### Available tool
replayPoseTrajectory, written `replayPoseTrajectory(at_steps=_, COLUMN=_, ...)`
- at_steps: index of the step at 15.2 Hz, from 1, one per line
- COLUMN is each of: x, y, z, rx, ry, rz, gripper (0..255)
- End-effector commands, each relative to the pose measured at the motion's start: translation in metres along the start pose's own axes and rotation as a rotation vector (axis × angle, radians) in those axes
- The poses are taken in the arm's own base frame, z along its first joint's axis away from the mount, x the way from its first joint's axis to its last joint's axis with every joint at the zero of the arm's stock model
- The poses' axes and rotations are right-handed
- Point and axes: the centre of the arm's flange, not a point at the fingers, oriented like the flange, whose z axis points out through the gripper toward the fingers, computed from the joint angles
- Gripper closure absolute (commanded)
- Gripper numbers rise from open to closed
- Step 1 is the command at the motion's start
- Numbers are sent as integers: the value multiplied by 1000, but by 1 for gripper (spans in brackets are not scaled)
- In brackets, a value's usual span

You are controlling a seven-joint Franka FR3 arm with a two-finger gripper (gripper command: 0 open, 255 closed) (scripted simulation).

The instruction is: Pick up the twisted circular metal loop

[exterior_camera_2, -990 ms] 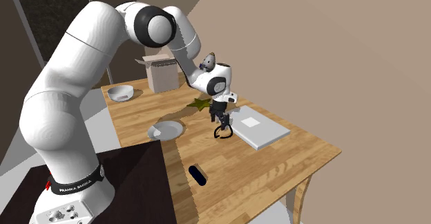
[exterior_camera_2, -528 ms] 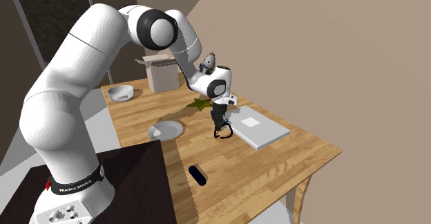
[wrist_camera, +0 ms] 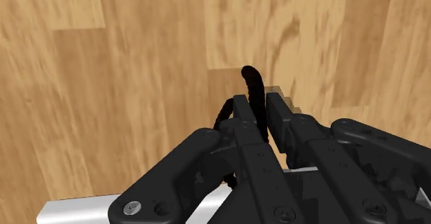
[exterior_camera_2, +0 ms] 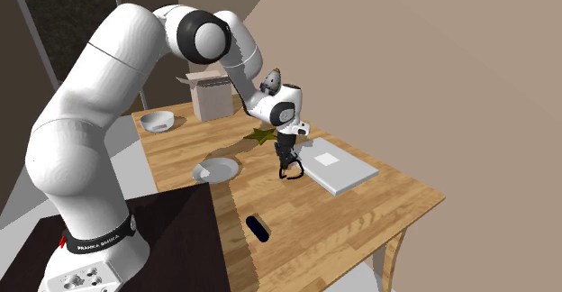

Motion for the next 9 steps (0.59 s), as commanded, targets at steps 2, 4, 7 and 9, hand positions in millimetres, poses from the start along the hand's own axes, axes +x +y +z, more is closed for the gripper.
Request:
replayPoseTrajectory(at_steps=2, x=-1, y=0, z=-15, rx=0, ry=0, rz=0, gripper=255)
replayPoseTrajectory(at_steps=4, x=-2, y=0, z=-25, rx=0, ry=0, rz=0, gripper=255)
replayPoseTrajectory(at_steps=7, x=-3, y=-1, z=-41, rx=0, ry=0, rz=0, gripper=255)
replayPoseTrajectory(at_steps=9, x=-3, y=-2, z=-51, rx=0, ry=0, rz=0, gripper=255)
